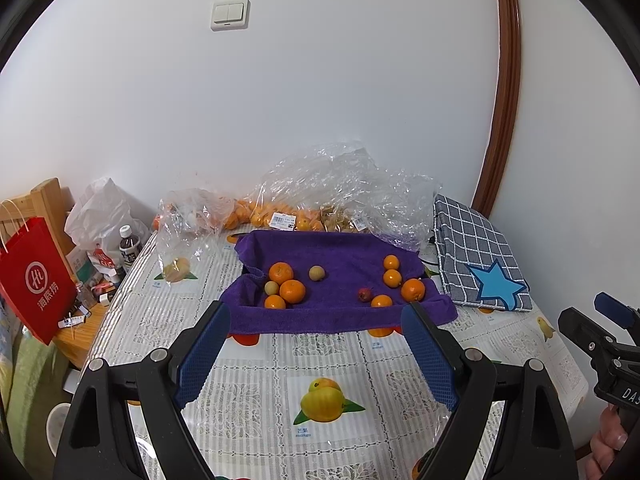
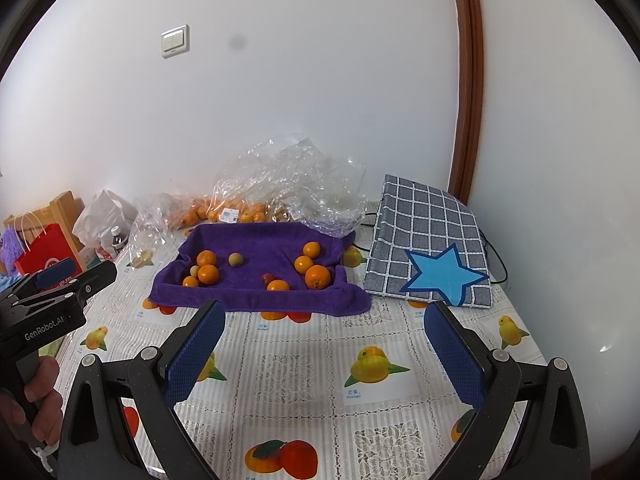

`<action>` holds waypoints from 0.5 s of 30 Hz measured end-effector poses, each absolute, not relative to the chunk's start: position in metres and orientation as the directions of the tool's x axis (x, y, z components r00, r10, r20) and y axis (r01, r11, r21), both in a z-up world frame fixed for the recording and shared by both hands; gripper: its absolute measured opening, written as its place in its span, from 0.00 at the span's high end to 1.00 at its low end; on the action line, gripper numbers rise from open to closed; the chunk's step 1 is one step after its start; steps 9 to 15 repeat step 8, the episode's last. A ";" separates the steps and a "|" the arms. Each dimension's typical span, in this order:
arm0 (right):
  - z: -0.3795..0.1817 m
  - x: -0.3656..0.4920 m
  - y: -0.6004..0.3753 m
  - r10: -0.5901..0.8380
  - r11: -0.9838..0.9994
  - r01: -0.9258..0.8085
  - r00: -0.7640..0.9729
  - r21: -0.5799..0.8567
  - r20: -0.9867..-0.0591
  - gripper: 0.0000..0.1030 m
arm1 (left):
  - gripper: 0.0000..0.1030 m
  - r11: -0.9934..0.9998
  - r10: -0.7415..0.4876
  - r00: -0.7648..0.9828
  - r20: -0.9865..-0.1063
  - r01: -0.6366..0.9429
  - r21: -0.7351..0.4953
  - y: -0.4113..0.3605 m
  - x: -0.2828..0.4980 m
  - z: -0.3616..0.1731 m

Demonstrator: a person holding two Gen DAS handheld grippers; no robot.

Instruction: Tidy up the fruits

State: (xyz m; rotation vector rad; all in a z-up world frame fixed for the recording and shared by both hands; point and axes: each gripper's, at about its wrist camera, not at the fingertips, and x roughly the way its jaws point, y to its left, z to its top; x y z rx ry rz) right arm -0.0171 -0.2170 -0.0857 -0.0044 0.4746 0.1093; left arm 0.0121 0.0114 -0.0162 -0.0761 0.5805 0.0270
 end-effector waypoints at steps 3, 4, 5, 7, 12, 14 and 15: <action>-0.086 -0.017 -0.217 0.105 0.994 -0.107 0.884 0.022 -0.456 0.04 | 0.16 0.997 0.003 0.836 -0.549 -0.047 -0.067 0.012 0.012 -0.016; -0.086 -0.017 -0.217 0.105 0.994 -0.107 0.884 0.022 -0.456 0.04 | 0.16 0.997 0.003 0.836 -0.549 -0.048 -0.067 0.011 0.012 -0.016; -0.086 -0.017 -0.217 0.104 0.994 -0.106 0.884 0.021 -0.456 0.04 | 0.15 0.997 0.004 0.836 -0.549 -0.048 -0.066 0.011 0.012 -0.016; -0.086 -0.017 -0.217 0.105 0.994 -0.107 0.884 0.021 -0.456 0.04 | 0.15 0.997 0.002 0.836 -0.549 -0.046 -0.066 0.010 0.013 -0.016; -0.086 -0.017 -0.216 0.104 0.994 -0.106 0.883 0.020 -0.457 0.04 | 0.15 0.997 0.001 0.835 -0.550 -0.045 -0.066 0.011 0.013 -0.016; -0.086 -0.017 -0.216 0.104 0.994 -0.106 0.883 0.020 -0.457 0.04 | 0.15 0.997 0.001 0.835 -0.550 -0.045 -0.066 0.011 0.013 -0.016; -0.086 -0.017 -0.216 0.104 0.994 -0.106 0.883 0.020 -0.457 0.04 | 0.15 0.997 0.001 0.835 -0.550 -0.045 -0.066 0.011 0.013 -0.016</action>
